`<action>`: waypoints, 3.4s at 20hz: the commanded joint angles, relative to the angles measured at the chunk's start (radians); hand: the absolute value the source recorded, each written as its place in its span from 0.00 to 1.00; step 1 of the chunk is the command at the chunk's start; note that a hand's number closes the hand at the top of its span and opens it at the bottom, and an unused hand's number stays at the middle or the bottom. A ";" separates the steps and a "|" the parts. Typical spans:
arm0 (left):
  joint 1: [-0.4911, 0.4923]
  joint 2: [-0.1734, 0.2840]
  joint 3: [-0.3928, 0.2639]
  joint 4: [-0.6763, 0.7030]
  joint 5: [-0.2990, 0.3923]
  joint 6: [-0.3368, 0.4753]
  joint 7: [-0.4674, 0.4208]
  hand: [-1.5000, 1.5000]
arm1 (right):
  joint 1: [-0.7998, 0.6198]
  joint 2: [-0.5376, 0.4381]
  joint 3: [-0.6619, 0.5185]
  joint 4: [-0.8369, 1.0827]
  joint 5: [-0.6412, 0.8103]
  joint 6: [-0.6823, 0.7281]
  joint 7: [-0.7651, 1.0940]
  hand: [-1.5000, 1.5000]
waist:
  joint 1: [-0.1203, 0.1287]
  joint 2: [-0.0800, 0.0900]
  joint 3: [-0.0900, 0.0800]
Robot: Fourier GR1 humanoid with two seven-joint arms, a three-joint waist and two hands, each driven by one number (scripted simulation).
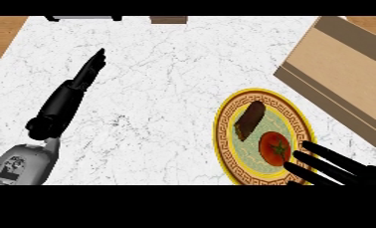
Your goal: Pick the tomato from the plate and place it in the cardboard box
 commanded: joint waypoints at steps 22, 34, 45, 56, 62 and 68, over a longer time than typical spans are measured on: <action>0.050 -0.111 0.136 -0.013 -0.110 -0.145 -0.018 0.50 | -0.111 0.325 0.068 0.152 0.347 0.046 -0.040 0.00 | 0.005 0.001 0.000; 0.036 -0.168 0.154 0.035 -0.181 -0.161 -0.051 0.50 | -0.204 0.474 0.142 0.339 0.548 0.003 0.023 0.00 | 0.006 0.002 0.000; -0.045 -0.177 0.212 0.027 -0.177 -0.209 0.022 0.50 | -0.269 0.494 0.124 0.551 0.548 -0.154 -0.178 1.00 | 0.008 0.002 0.000; -0.001 -0.224 0.197 0.007 -0.218 -0.183 0.003 0.50 | -0.239 0.523 0.057 0.479 0.423 -0.339 -0.325 1.00 | 0.001 0.001 0.000; 0.001 -0.195 0.199 -0.032 -0.201 -0.219 0.015 0.50 | -0.368 0.786 -0.055 0.679 0.420 0.043 0.127 1.00 | 0.031 0.005 -0.002; 0.035 -0.196 0.218 0.037 -0.216 -0.225 -0.066 0.50 | -0.481 0.867 -0.038 0.534 0.460 0.052 0.265 1.00 | 0.006 0.001 -0.001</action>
